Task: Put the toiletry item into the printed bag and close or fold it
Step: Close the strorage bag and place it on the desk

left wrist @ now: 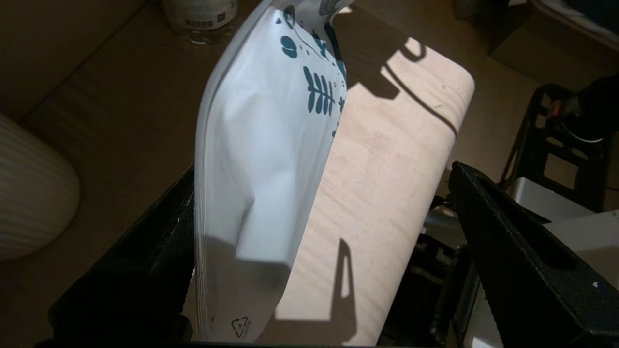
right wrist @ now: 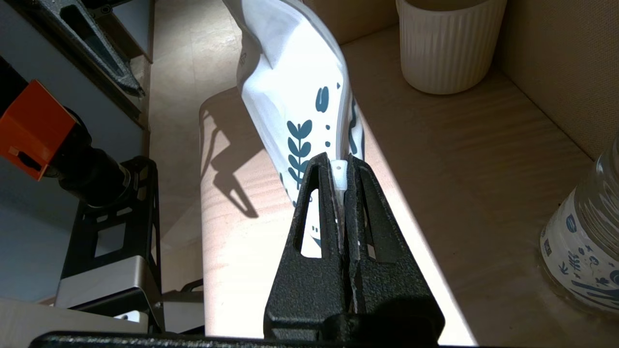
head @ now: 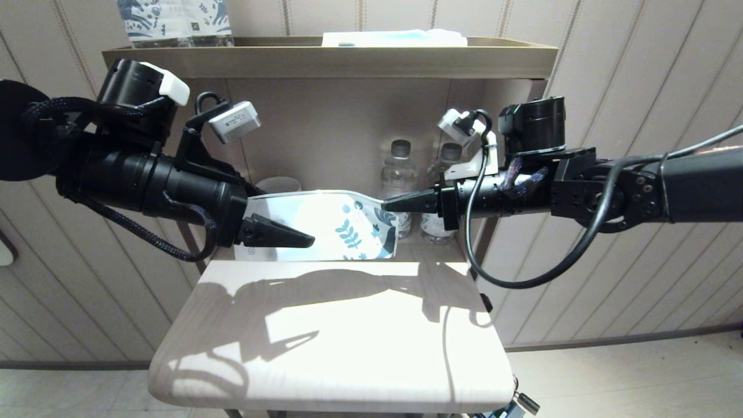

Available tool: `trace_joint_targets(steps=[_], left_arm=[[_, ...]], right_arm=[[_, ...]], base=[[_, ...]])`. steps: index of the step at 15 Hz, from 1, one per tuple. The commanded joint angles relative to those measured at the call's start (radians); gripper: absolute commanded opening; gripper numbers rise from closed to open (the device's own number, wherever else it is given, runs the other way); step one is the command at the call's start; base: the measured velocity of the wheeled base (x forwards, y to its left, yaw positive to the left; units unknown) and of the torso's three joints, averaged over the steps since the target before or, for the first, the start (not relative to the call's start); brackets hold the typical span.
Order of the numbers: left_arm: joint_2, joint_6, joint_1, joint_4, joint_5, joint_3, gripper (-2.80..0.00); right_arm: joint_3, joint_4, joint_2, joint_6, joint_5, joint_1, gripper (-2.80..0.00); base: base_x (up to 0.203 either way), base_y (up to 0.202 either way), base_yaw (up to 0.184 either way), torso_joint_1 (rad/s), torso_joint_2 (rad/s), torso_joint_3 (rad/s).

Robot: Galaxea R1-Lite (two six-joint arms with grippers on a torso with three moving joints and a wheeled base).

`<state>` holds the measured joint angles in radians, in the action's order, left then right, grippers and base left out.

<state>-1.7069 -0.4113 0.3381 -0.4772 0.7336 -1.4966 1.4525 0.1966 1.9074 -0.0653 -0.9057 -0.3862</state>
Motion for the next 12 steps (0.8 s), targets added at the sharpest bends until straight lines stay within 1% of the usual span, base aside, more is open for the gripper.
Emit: trace_joint_targets(steps=[1,2,6,7,9,11,12], left_arm=[[0.01,-0.003,-0.004,-0.003,-0.016,-0.001,0.0],[0.012,-0.004,-0.003,-0.003,-0.035,0.002,0.0],[0.025,-0.004,-0.002,-0.003,-0.04,0.006,0.0],[0.03,-0.004,-0.002,-0.004,-0.04,0.007,0.0],[0.045,-0.004,-0.002,-0.009,-0.04,0.012,0.0],[0.067,-0.002,-0.002,-0.016,-0.042,0.016,0.0],[0.087,-0.002,-0.002,-0.021,-0.044,0.024,0.0]], right_arm=[[0.006,0.0,0.01,0.0,-0.005,0.001,-2.8],[0.012,-0.005,0.012,0.0,-0.004,0.001,-2.8],[0.013,-0.008,0.015,-0.001,0.012,0.0,-2.8],[0.011,-0.006,0.018,-0.003,0.023,0.0,0.0],[0.026,-0.016,0.02,0.0,0.052,-0.005,0.0],[0.011,-0.011,0.021,-0.015,0.096,-0.015,0.0],[0.025,-0.015,0.027,-0.013,0.1,-0.016,0.0]], base=[[0.0,0.0,0.0,0.0,0.0,0.0],[0.0,0.0,0.0,0.0,0.0,0.0],[0.0,0.0,0.0,0.0,0.0,0.0],[0.0,0.0,0.0,0.0,0.0,0.0],[0.0,0.0,0.0,0.0,0.0,0.0],[0.0,0.0,0.0,0.0,0.0,0.0],[0.0,0.0,0.0,0.0,0.0,0.0]])
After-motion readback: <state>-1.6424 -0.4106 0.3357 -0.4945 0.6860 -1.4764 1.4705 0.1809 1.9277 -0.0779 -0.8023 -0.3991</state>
